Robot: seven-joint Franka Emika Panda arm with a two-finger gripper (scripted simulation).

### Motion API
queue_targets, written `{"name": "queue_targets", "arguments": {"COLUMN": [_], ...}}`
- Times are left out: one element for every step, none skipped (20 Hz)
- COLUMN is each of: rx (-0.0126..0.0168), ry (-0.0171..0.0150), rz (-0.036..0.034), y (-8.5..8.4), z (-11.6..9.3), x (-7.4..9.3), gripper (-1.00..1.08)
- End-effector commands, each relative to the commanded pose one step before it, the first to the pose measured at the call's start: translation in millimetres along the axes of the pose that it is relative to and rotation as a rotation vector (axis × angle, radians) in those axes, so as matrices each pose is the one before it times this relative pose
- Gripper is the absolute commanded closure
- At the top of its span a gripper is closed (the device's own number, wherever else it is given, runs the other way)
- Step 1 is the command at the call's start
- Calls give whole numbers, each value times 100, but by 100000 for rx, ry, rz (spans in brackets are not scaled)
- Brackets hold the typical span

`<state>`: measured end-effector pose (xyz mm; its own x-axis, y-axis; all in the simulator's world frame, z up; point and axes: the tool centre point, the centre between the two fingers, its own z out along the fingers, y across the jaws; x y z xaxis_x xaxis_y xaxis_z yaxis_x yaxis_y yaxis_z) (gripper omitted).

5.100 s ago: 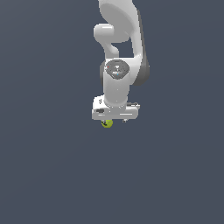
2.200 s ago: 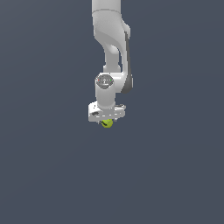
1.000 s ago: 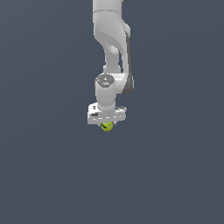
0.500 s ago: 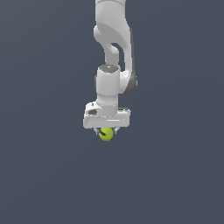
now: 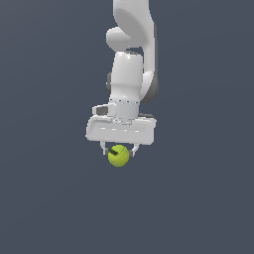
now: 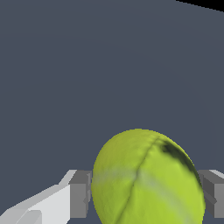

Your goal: Pick up the object and move it to a goal position.

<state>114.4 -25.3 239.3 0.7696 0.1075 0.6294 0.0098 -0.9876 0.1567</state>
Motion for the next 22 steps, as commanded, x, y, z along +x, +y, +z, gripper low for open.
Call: {"name": "queue_targets", "arguments": {"rx": [-1962, -713, -680, -652, -628, -608, -591, -577, -565, -555, -547, -542, -537, -535, -534, -534, -535, -538, -542, -547, -553, -560], "ry": [6776, 2225, 2110, 2011, 1926, 1853, 1790, 1736, 1691, 1654, 1621, 1595, 1573, 1558, 1546, 1539, 1535, 1534, 1538, 1543, 1553, 1564], "rz": [1103, 365, 347, 330, 316, 304, 294, 285, 277, 271, 265, 260, 257, 254, 252, 250, 249, 249, 250, 251, 252, 254], "y": [358, 129, 124, 119, 115, 111, 108, 106, 104, 102, 101, 100, 99, 98, 98, 98, 99, 99, 100, 101, 102, 103], "z": [-1366, -430, -408, -389, -373, -359, -347, -336, -328, -321, -314, -310, -305, -302, -300, -298, -298, -297, -298, -299, -300, -302], "x": [2457, 809, 768, 732, 701, 675, 652, 633, 616, 603, 591, 582, 573, 568, 563, 560, 559, 558, 559, 560, 563, 566], "gripper": [108, 108, 108, 108, 108, 108, 108, 108, 108, 108, 108, 108, 108, 108, 108, 108, 108, 108, 108, 108, 108, 108]}}
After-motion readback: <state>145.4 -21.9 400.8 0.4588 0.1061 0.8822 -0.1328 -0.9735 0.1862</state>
